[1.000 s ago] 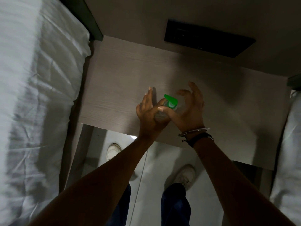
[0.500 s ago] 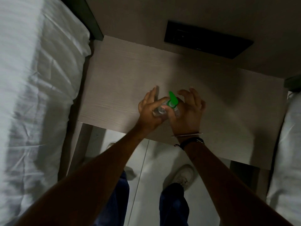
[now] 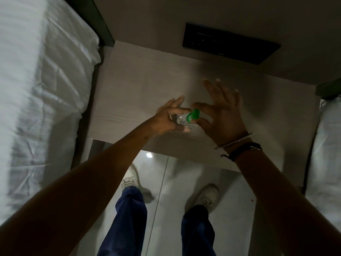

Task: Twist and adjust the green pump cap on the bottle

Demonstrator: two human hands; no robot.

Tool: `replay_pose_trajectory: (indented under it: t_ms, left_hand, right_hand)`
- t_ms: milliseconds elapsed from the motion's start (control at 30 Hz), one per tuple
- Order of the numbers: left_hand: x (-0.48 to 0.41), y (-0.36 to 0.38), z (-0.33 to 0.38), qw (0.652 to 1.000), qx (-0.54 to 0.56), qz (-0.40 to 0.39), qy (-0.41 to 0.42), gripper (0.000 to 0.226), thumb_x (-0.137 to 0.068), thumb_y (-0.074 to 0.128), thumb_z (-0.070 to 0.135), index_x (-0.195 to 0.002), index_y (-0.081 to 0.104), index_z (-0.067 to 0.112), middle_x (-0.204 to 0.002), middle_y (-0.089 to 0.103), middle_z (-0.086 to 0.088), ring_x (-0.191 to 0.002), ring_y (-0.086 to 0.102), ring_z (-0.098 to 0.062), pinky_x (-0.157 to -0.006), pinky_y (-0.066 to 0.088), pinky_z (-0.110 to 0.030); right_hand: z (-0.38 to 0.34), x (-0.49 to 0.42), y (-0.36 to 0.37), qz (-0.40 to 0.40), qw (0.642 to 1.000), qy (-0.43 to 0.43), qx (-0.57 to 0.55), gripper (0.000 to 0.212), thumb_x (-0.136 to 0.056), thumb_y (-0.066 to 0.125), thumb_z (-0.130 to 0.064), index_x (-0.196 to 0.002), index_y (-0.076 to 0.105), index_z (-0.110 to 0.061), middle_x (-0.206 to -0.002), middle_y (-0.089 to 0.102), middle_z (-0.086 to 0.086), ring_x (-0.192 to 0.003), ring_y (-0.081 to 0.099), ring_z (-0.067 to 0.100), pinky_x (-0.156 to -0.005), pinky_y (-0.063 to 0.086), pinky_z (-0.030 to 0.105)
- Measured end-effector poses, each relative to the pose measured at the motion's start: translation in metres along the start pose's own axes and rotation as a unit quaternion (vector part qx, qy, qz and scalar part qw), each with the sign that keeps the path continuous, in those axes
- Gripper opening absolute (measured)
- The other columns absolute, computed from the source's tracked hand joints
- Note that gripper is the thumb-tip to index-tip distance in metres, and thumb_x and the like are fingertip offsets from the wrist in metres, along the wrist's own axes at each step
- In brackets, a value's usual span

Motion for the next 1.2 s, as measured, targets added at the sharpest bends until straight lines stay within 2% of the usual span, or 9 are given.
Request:
replay_pose_trajectory:
  t_ms: [67, 167, 367, 533, 600, 733, 900, 1033, 1200]
  left_hand:
    - [0.002, -0.001, 0.001, 1.000, -0.008, 0.004, -0.004, 0.072, -0.068, 0.085, 0.025, -0.133, 0.056, 0.031, -0.164, 0.012, 0.004, -0.152, -0.001, -0.020, -0.122, 0.011, -0.056]
    - [0.002, -0.003, 0.005, 1.000, -0.026, 0.006, -0.009, 0.071, -0.069, 0.084, 0.024, -0.134, 0.055, 0.031, -0.164, 0.012, 0.004, -0.152, -0.001, -0.020, -0.122, 0.011, -0.056]
    - [0.008, -0.002, 0.010, 0.999, -0.035, 0.030, -0.016, 0.070, -0.070, 0.083, 0.008, -0.133, 0.057, 0.023, -0.163, 0.016, 0.000, -0.152, 0.003, -0.024, -0.122, 0.014, -0.054]
    - [0.011, -0.002, 0.011, 0.998, -0.046, 0.029, -0.019, 0.068, -0.070, 0.084, 0.013, -0.132, 0.058, 0.021, -0.163, 0.017, -0.002, -0.152, 0.003, -0.025, -0.122, 0.013, -0.055]
    - [0.011, -0.001, 0.013, 0.998, -0.053, 0.028, -0.014, 0.071, -0.069, 0.085, 0.013, -0.134, 0.056, 0.021, -0.163, 0.017, -0.003, -0.152, 0.004, -0.025, -0.121, 0.015, -0.057]
    - [0.011, -0.003, 0.019, 1.000, 0.015, 0.022, -0.010, 0.081, -0.066, 0.085, 0.002, -0.124, 0.052, 0.047, -0.163, 0.018, -0.004, -0.152, 0.006, -0.024, -0.120, 0.020, -0.057]
    - [0.013, -0.012, 0.023, 0.991, -0.129, 0.016, -0.007, 0.070, -0.075, 0.081, 0.016, -0.138, 0.052, 0.021, -0.163, 0.018, -0.004, -0.151, 0.010, -0.027, -0.123, 0.012, -0.051]
    - [0.020, -0.013, 0.033, 0.990, -0.136, 0.005, -0.033, 0.067, -0.078, 0.078, 0.018, -0.139, 0.052, 0.020, -0.163, 0.016, -0.001, -0.151, 0.006, -0.021, -0.120, 0.000, -0.037]
    - [0.022, -0.013, 0.035, 0.985, -0.160, 0.010, -0.058, 0.073, -0.077, 0.080, 0.022, -0.143, 0.046, 0.025, -0.164, 0.014, 0.000, -0.152, 0.003, -0.020, -0.120, -0.004, -0.041]
  right_hand:
    - [0.000, -0.001, -0.002, -0.011, 1.000, 0.003, 0.024, 0.024, -0.073, 0.077, -0.030, -0.089, 0.073, -0.013, -0.147, 0.044, 0.013, -0.138, 0.030, 0.039, -0.107, 0.019, 0.068]
    - [0.000, 0.001, -0.002, -0.007, 0.999, 0.032, 0.021, 0.029, -0.073, 0.077, -0.034, -0.073, 0.071, -0.006, -0.137, 0.055, 0.016, -0.134, 0.039, 0.037, -0.106, 0.025, 0.063]
    - [-0.024, 0.018, 0.017, 0.045, 0.987, 0.154, 0.033, 0.038, -0.082, 0.064, -0.037, -0.073, 0.072, -0.001, -0.122, 0.065, 0.020, -0.123, 0.051, 0.036, -0.100, 0.036, 0.054]
    - [-0.032, 0.027, 0.026, 0.066, 0.966, 0.251, 0.004, 0.049, -0.085, 0.052, -0.044, -0.070, 0.071, -0.001, -0.116, 0.068, 0.020, -0.119, 0.053, 0.037, -0.094, 0.038, 0.050]
    - [-0.031, 0.030, 0.027, 0.065, 0.962, 0.265, 0.000, 0.048, -0.087, 0.055, -0.044, -0.069, 0.071, -0.002, -0.114, 0.069, 0.020, -0.119, 0.053, 0.037, -0.095, 0.038, 0.051]
    - [-0.029, 0.033, 0.025, 0.069, 0.966, 0.251, -0.006, 0.048, -0.087, 0.060, -0.044, -0.065, 0.071, -0.003, -0.114, 0.069, 0.019, -0.122, 0.052, 0.036, -0.099, 0.037, 0.053]
    - [-0.027, 0.030, 0.024, 0.024, 0.969, 0.246, -0.027, 0.049, -0.085, 0.059, -0.050, -0.075, 0.074, -0.005, -0.125, 0.064, 0.016, -0.127, 0.047, 0.032, -0.103, 0.032, 0.052]
    - [-0.026, 0.030, 0.026, -0.024, 0.964, 0.261, -0.037, 0.042, -0.087, 0.054, -0.046, -0.092, 0.074, -0.009, -0.137, 0.056, 0.012, -0.134, 0.038, 0.028, -0.107, 0.028, 0.051]
    - [-0.029, 0.027, 0.032, -0.020, 0.949, 0.309, -0.065, 0.043, -0.090, 0.051, -0.043, -0.096, 0.072, -0.006, -0.128, 0.063, 0.013, -0.128, 0.045, 0.030, -0.106, 0.033, 0.051]
Point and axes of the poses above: each hand's wrist, its own x-axis away from the middle knuckle, its own y-axis out of the palm, z = x × y, the point moved 5 cm from there along -x, towards the middle knuckle
